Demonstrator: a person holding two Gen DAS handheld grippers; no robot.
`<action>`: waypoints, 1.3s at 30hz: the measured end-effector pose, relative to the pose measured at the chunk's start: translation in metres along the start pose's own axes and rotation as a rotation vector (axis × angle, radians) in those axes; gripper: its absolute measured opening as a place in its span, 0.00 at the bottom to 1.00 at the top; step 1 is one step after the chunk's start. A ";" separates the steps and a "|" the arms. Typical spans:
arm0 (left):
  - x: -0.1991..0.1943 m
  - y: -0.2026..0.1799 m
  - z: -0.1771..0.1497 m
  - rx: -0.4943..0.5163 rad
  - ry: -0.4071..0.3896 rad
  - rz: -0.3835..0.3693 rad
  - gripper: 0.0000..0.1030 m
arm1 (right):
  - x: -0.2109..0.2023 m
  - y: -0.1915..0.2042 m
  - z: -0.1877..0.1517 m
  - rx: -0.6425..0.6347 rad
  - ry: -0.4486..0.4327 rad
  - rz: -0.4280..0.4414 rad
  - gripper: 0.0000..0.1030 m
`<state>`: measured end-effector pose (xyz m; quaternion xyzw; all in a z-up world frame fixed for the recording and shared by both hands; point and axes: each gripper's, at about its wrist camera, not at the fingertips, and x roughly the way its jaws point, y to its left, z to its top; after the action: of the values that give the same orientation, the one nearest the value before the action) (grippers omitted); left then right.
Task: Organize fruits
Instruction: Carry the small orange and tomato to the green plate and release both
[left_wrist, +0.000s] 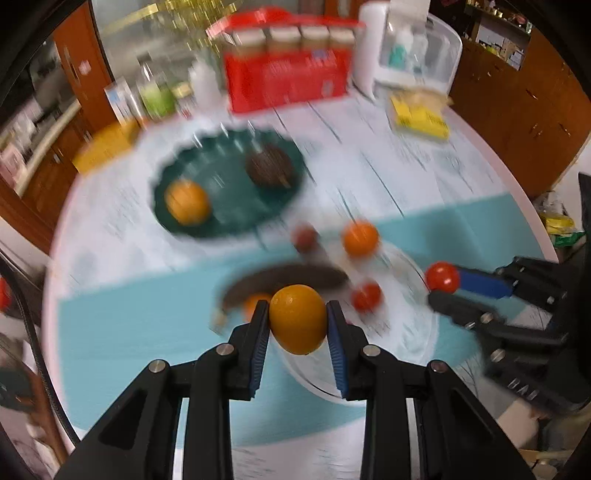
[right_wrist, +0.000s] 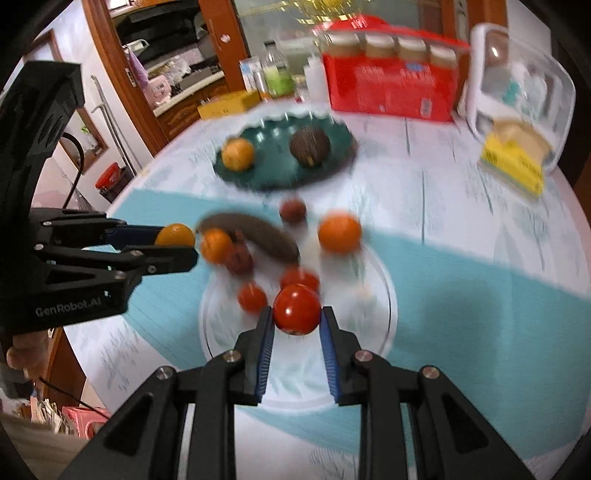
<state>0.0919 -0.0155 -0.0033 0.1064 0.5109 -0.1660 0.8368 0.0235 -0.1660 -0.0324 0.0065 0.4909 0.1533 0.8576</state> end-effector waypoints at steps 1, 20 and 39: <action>-0.010 0.009 0.011 0.009 -0.022 0.024 0.28 | -0.005 0.001 0.012 -0.005 -0.014 0.001 0.24; -0.018 0.137 0.186 0.014 -0.058 0.209 0.28 | -0.010 0.005 0.252 0.028 -0.134 -0.035 0.24; 0.205 0.161 0.156 0.018 0.252 0.060 0.28 | 0.219 0.041 0.169 0.017 0.333 0.084 0.25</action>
<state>0.3687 0.0442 -0.1131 0.1491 0.6070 -0.1310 0.7695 0.2588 -0.0446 -0.1219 0.0089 0.6266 0.1840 0.7573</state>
